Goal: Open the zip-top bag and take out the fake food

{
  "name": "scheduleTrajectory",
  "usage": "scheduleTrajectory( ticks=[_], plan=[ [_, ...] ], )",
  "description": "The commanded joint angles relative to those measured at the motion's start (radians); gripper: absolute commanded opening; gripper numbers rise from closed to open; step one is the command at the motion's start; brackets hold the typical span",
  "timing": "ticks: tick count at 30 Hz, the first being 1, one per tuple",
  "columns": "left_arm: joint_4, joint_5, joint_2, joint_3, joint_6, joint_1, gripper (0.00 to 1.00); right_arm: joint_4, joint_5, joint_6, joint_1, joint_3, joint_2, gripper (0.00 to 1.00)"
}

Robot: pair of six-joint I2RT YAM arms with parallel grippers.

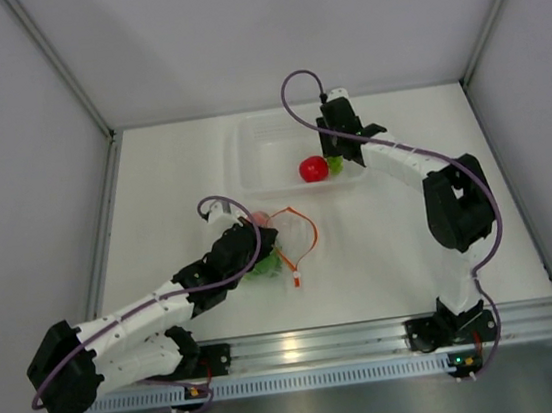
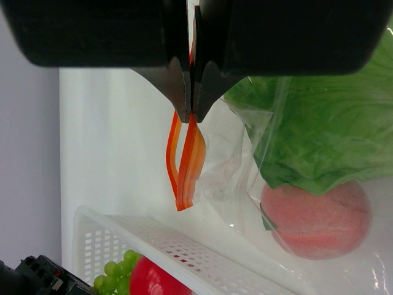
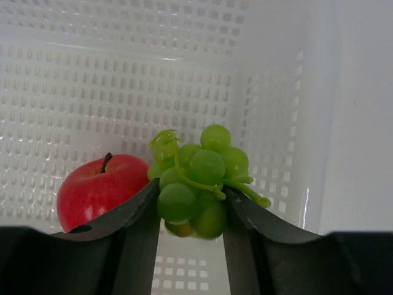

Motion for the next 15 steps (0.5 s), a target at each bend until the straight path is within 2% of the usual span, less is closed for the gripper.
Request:
scheduleTrajectory(
  ticks=[1, 3, 4, 9, 12, 14, 15],
  plan=[
    [0.046, 0.007, -0.014, 0.003, 0.013, -0.003, 0.0, 0.017, 0.012, -0.003, 0.0, 0.045, -0.032, 0.45],
    [0.046, 0.01, -0.014, 0.008, 0.02, -0.003, 0.0, 0.02, 0.007, 0.004, -0.002, 0.037, -0.063, 0.56],
    [0.046, 0.014, -0.014, 0.011, 0.023, -0.003, 0.0, 0.017, 0.006, 0.007, 0.0, 0.029, -0.074, 0.71],
    [0.046, 0.032, -0.019, 0.022, 0.039, -0.003, 0.0, 0.04, -0.011, 0.018, 0.001, -0.04, -0.208, 0.81],
    [0.046, 0.04, -0.027, 0.031, 0.047, -0.003, 0.0, 0.084, -0.046, 0.042, 0.006, -0.129, -0.325, 0.99],
    [0.044, 0.044, -0.028, 0.037, 0.053, -0.003, 0.0, 0.107, -0.077, 0.105, 0.006, -0.211, -0.411, 0.99],
    [0.044, 0.049, -0.031, 0.043, 0.06, -0.003, 0.0, 0.127, -0.147, 0.122, 0.003, -0.239, -0.435, 1.0]
  ],
)
